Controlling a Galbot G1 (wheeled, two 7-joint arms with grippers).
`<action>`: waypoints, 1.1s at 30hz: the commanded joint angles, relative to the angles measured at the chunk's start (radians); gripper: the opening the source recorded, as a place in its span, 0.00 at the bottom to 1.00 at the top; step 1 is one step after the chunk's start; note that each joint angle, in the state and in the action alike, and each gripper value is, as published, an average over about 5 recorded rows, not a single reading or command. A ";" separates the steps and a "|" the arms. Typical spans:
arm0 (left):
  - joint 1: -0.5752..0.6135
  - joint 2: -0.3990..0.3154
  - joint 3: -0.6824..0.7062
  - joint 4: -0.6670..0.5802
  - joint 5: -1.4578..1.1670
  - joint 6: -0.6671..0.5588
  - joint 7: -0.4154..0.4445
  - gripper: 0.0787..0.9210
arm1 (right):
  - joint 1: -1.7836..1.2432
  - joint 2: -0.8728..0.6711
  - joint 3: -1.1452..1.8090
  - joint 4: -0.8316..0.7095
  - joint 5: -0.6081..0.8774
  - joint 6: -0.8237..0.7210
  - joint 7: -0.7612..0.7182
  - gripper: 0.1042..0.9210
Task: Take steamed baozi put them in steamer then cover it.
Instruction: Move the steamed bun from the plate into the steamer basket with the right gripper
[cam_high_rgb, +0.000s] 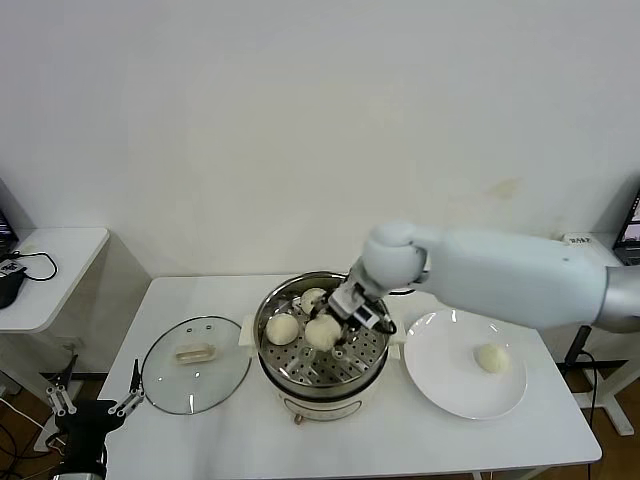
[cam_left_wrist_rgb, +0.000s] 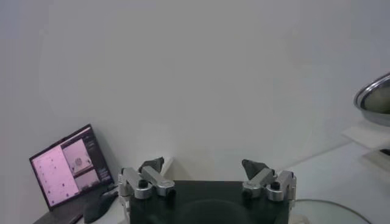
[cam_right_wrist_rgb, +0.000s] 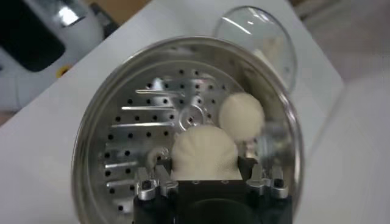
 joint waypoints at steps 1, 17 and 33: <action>-0.001 -0.004 -0.003 0.001 0.001 -0.001 0.000 0.88 | -0.040 0.084 -0.052 -0.014 -0.227 0.174 0.021 0.68; 0.002 -0.008 -0.002 0.000 0.000 -0.004 -0.003 0.88 | -0.031 0.078 -0.063 0.035 -0.260 0.241 0.013 0.69; 0.000 -0.004 -0.003 -0.006 0.000 -0.003 -0.002 0.88 | 0.065 -0.012 -0.029 0.070 -0.154 0.225 -0.021 0.88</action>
